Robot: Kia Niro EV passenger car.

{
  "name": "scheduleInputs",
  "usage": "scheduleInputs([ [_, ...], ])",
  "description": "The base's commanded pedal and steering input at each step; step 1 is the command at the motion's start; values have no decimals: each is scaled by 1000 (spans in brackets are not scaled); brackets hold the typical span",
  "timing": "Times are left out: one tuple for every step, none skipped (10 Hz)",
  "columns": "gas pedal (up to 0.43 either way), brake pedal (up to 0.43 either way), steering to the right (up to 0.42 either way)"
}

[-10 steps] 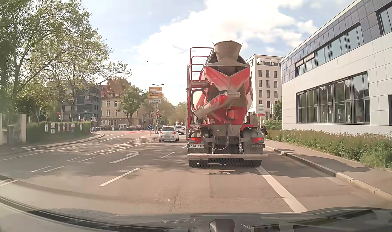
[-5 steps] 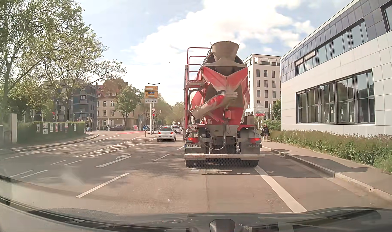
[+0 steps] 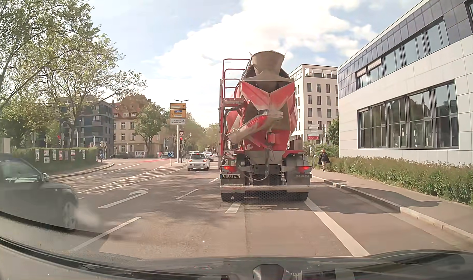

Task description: Follow the waypoints while adhering to traffic rules and regulations

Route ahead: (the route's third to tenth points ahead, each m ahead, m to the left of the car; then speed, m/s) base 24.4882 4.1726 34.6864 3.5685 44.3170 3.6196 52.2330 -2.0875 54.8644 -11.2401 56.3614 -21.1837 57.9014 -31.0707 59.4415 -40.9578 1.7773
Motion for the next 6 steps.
scheduleInputs([
  [0,91,37],
  [0,79,37],
  [0,73,37],
  [0,73,37],
  [0,73,37],
  [0,73,37],
])
